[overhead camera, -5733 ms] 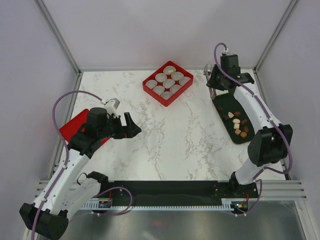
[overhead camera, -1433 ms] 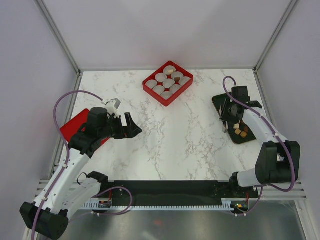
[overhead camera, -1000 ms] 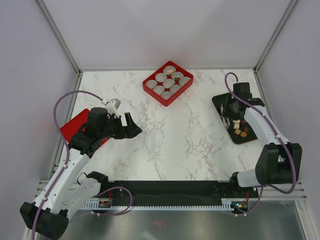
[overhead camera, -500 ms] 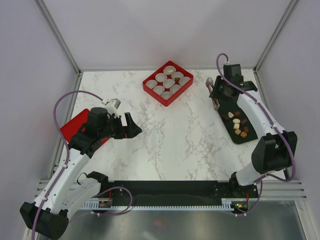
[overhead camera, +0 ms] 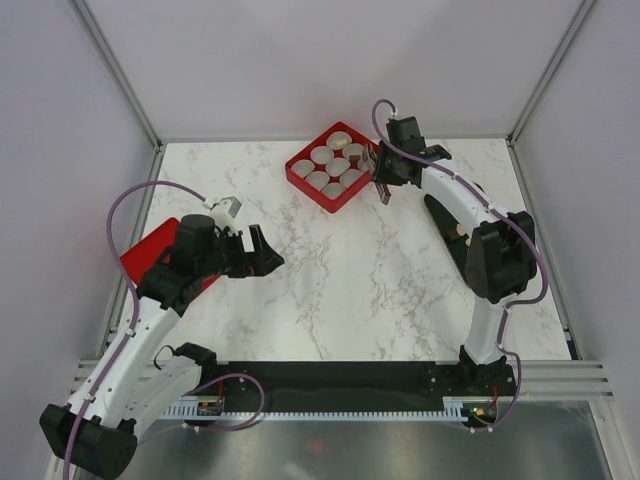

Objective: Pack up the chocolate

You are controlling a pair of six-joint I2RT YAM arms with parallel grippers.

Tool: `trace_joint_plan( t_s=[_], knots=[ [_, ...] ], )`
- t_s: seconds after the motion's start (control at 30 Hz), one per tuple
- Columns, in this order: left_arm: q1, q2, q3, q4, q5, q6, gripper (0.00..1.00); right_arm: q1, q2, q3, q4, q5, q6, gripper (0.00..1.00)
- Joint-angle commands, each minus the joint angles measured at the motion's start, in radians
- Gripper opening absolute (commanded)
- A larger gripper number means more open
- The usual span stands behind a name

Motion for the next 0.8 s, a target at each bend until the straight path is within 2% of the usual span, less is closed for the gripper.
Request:
trace_joint_plan(
  t_s=[0.0, 0.77],
  knots=[
    [0.002, -0.006, -0.004, 0.031, 0.019, 0.043, 1.0, 0.004, 0.024, 0.063, 0.07, 0.06, 0.004, 0.34],
    [0.001, 0.002, -0.002, 0.031, 0.018, 0.043, 1.0, 0.006, 0.109, 0.072, 0.107, 0.095, -0.013, 0.41]
  ],
)
